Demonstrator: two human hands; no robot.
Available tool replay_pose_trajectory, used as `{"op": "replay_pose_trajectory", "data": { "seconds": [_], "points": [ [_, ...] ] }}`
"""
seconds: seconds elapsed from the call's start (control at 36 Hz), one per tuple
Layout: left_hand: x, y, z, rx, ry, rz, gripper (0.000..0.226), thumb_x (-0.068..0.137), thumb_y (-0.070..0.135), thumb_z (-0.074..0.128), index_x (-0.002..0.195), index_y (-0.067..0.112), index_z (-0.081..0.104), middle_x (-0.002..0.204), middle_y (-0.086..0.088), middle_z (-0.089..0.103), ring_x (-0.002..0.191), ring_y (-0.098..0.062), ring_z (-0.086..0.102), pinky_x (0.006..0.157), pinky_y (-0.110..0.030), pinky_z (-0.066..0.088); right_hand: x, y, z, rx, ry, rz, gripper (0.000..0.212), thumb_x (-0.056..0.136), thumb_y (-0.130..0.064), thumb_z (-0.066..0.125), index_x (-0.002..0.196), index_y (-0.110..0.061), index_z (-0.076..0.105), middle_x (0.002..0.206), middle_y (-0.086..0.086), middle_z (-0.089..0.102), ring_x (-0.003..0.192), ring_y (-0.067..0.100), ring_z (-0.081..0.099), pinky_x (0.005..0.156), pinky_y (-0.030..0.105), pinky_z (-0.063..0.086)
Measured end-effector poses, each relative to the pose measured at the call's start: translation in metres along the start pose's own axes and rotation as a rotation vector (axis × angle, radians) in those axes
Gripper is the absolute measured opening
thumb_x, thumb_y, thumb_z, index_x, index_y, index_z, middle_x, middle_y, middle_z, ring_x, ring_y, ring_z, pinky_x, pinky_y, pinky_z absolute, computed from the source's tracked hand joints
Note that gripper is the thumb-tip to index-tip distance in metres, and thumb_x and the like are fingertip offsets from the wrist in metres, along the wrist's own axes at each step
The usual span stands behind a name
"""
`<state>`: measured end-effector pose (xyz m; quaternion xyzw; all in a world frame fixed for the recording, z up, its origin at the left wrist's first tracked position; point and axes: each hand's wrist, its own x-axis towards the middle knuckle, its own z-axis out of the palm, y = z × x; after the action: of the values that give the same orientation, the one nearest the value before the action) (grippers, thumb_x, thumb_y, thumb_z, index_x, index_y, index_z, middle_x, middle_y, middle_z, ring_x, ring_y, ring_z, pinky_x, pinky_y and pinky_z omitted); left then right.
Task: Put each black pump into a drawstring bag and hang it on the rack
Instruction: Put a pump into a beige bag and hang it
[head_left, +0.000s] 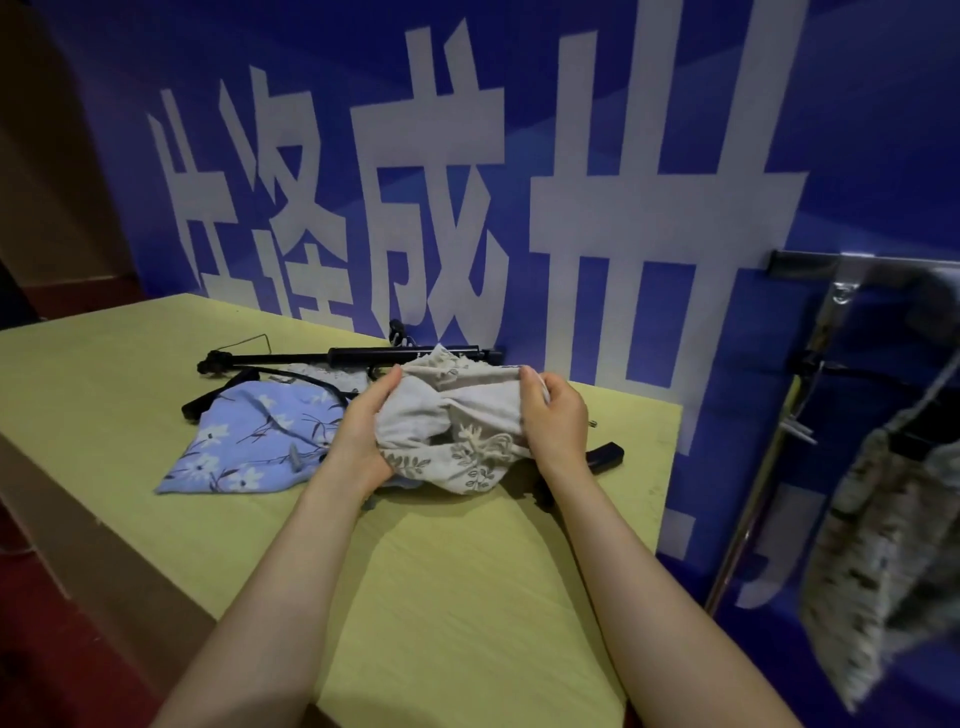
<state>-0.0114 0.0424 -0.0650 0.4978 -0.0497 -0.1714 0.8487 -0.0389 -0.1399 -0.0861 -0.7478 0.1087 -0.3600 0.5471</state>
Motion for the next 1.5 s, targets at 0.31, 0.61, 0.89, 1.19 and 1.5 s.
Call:
{"op": "replay_pose_trajectory", "data": {
  "seconds": [0.31, 0.61, 0.89, 1.19, 1.5],
  "points": [
    [0.01, -0.012, 0.007, 0.568, 0.309, 0.49, 0.031, 0.1, 0.039, 0.047, 0.096, 0.012, 0.063, 0.084, -0.001, 0.062, 0.08, -0.015, 0.056, 0.062, -0.026, 0.042, 0.043, 0.001, -0.057, -0.017, 0.016, -0.003, 0.025, 0.101, -0.024, 0.044, 0.103, -0.015, 0.067, 0.078, -0.007, 0.061, 0.071, 0.013, 0.055, 0.068, 0.032, 0.05],
    [0.01, -0.014, 0.011, 0.356, 0.297, 0.431, 0.014, 0.1, 0.035, 0.048, 0.107, 0.027, 0.058, 0.089, 0.01, 0.062, 0.079, 0.0, 0.058, 0.061, -0.017, 0.045, 0.081, 0.074, -0.077, -0.652, -0.291, 0.127, 0.032, 0.09, -0.034, 0.065, 0.117, -0.017, 0.065, 0.106, 0.001, 0.063, 0.081, 0.012, 0.059, 0.069, 0.022, 0.052],
    [0.019, -0.018, 0.008, 0.489, 0.308, 0.387, 0.033, 0.098, 0.039, 0.049, 0.115, 0.016, 0.066, 0.104, -0.005, 0.071, 0.096, -0.02, 0.067, 0.078, -0.032, 0.053, 0.092, 0.093, -0.066, -0.738, -0.322, 0.12, 0.018, 0.096, -0.025, 0.057, 0.103, -0.012, 0.068, 0.087, 0.001, 0.064, 0.074, 0.013, 0.057, 0.067, 0.024, 0.048],
    [-0.005, -0.015, 0.015, 0.584, 0.434, 0.437, 0.042, 0.1, 0.042, 0.044, 0.07, 0.013, 0.047, 0.069, -0.009, 0.046, 0.064, -0.019, 0.043, 0.059, -0.031, 0.032, 0.065, 0.081, -0.084, -0.344, -0.214, 0.162, 0.024, 0.103, -0.029, 0.043, 0.096, -0.012, 0.059, 0.087, 0.005, 0.06, 0.082, 0.019, 0.056, 0.066, 0.023, 0.045],
    [-0.056, 0.046, 0.063, 0.514, 0.317, 0.535, 0.028, 0.101, 0.04, 0.043, 0.098, 0.023, 0.065, 0.091, 0.001, 0.068, 0.087, -0.016, 0.064, 0.069, -0.029, 0.05, -0.039, -0.101, -0.064, 0.327, -0.51, -0.226, 0.018, 0.1, -0.013, 0.048, 0.088, -0.007, 0.059, 0.075, 0.003, 0.067, 0.069, 0.016, 0.066, 0.063, 0.023, 0.055]
  ]
}}
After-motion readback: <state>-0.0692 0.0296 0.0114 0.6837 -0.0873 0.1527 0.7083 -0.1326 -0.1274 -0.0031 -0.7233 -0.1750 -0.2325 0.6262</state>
